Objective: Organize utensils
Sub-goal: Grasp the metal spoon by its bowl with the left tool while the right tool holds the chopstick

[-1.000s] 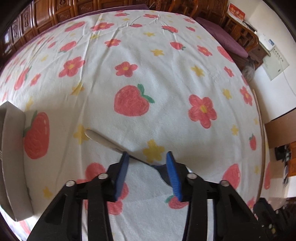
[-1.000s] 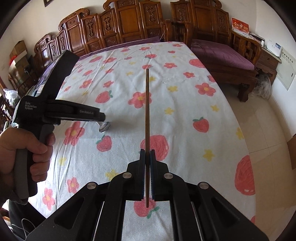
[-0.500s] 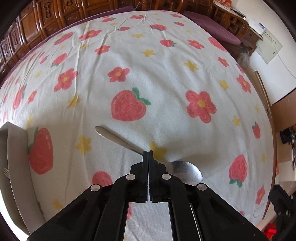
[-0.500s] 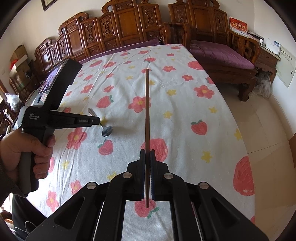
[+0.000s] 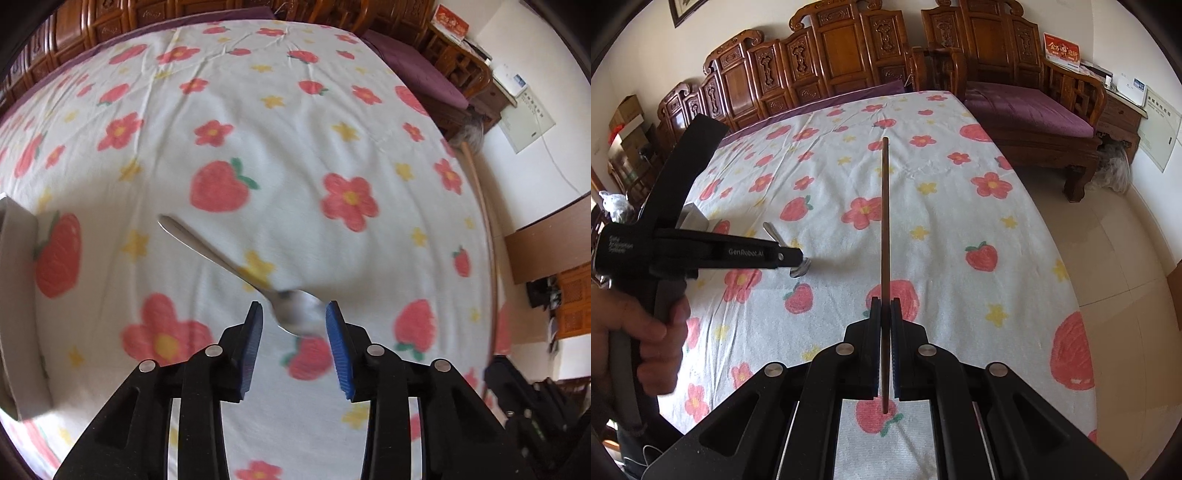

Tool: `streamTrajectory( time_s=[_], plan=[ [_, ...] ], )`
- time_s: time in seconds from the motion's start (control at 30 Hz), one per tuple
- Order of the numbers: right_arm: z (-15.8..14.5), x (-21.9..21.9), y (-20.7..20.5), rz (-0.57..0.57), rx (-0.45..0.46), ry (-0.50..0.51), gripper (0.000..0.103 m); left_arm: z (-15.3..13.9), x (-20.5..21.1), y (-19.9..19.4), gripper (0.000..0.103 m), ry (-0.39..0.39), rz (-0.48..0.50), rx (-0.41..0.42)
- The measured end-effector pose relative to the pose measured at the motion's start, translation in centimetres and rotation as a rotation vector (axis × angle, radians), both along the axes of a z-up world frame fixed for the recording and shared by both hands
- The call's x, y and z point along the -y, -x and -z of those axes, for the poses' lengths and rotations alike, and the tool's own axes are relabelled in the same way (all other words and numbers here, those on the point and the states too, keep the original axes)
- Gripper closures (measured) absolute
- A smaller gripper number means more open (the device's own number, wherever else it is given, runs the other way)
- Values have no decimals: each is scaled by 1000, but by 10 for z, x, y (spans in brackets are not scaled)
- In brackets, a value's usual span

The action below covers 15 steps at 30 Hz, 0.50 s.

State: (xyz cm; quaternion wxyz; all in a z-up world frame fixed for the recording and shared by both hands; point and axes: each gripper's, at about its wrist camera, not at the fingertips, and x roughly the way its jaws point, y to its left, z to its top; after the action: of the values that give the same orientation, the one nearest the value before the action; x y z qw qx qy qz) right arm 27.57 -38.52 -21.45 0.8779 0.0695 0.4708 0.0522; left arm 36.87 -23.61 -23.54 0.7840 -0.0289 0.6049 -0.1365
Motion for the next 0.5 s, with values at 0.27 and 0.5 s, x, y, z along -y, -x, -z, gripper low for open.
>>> streamTrajectory(
  time_s=[0.27, 0.5],
  plan=[
    [-2, 1, 0, 2, 5, -6, 97, 10, -2, 5, 65, 106, -152, -88],
    [-4, 6, 0, 17, 9, -15, 97, 14, -8, 4, 65, 135, -223, -101]
  ],
)
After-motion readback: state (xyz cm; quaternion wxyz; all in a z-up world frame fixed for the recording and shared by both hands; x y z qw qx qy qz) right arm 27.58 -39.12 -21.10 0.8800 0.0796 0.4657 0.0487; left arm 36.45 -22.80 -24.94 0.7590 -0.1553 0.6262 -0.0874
